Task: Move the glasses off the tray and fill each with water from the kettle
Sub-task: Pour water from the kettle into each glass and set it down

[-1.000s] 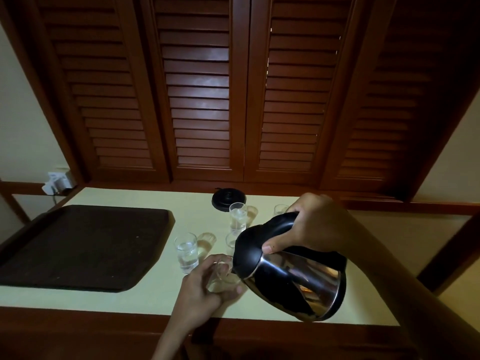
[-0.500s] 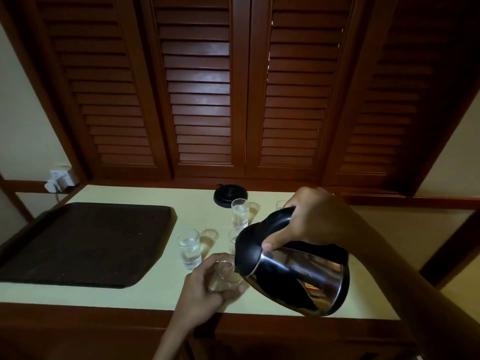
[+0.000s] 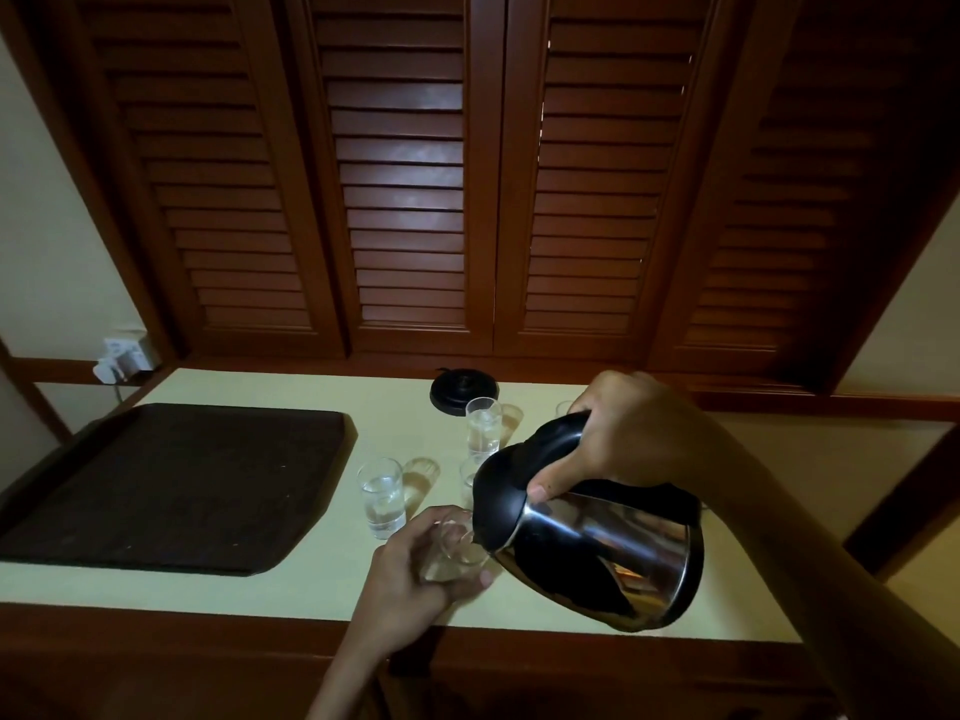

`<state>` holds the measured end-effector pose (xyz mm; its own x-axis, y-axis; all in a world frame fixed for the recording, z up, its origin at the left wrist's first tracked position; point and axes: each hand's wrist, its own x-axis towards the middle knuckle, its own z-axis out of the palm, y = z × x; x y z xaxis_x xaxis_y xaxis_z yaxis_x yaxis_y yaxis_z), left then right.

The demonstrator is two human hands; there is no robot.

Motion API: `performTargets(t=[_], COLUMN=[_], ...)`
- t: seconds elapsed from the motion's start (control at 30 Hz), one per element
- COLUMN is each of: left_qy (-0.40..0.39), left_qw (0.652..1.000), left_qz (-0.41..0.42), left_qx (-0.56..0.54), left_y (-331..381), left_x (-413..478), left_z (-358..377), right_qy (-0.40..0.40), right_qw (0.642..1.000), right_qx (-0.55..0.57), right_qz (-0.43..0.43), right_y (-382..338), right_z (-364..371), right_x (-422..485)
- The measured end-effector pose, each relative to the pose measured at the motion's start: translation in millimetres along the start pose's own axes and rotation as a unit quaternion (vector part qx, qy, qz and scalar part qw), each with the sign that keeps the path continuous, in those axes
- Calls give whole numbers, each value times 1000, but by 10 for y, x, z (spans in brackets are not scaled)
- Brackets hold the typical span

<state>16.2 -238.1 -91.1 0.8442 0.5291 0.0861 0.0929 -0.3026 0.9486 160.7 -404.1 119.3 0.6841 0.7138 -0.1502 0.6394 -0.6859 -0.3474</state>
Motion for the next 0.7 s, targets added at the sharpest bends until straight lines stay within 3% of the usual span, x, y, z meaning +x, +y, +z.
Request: performTargets(t=[0.7], left_qy=[-17], left_qw=[1000], left_qz=[-13], left_qx=[-14], left_y=[-44], left_x=[-27], left_z=[-71], right_qy=[-4], right_qw=[999], right_qx=[7], right_qz=[35], right_y=[-83], right_z=[54], right_x=[0])
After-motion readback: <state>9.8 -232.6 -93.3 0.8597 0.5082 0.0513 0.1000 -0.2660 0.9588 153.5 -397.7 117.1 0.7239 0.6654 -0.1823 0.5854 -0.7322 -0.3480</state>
